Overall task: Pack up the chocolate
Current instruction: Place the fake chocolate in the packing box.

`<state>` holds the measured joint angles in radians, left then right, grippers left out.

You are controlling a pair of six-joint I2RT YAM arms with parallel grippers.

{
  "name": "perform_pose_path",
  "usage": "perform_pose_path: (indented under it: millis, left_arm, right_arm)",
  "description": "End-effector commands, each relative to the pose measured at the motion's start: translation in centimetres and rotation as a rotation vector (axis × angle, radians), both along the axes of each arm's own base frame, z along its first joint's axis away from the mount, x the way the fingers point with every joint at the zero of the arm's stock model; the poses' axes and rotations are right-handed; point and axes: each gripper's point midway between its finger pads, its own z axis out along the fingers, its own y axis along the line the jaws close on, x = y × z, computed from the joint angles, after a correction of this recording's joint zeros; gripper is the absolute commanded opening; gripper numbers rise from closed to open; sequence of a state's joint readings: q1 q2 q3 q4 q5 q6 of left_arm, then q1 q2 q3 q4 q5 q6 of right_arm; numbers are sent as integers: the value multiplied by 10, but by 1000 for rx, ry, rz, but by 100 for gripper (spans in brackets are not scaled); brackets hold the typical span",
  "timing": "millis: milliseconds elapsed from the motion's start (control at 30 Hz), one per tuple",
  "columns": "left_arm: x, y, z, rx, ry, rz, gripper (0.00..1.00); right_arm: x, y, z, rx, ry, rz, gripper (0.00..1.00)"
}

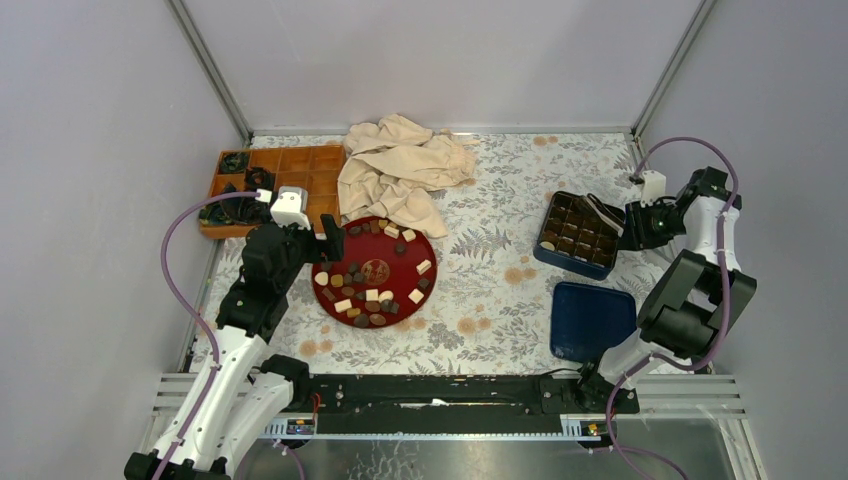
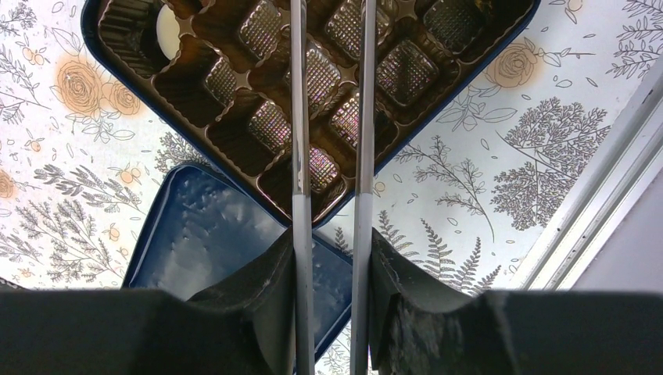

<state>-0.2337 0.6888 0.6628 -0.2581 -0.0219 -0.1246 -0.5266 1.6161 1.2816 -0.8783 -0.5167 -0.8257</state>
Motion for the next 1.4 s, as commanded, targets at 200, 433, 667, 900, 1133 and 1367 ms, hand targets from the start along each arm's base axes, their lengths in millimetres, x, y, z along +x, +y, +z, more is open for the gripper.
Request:
perform_pose_path:
  millis: [200, 433, 667, 900, 1133, 1367]
  left_arm:
    - [5, 0, 10, -6, -50, -3, 98]
    - [5, 0, 9, -6, -50, -3, 98]
    - [5, 0, 10, -6, -50, -2, 98]
    - [5, 0, 10, -6, -50, -2, 98]
    - [5, 0, 9, -5, -47, -2, 98]
    - [5, 0, 9, -5, -46, -2, 98]
  right_arm:
    - [14, -1, 16, 23, -51, 5, 45]
    - [14, 0, 22, 23, -66, 11, 45]
    - [15, 11, 41, 55, -115, 32, 43]
    - [11, 33, 57, 150, -158, 97, 43]
    - [10, 56, 73, 232, -210, 162, 43]
    - [10, 96, 74, 287, -210, 263, 43]
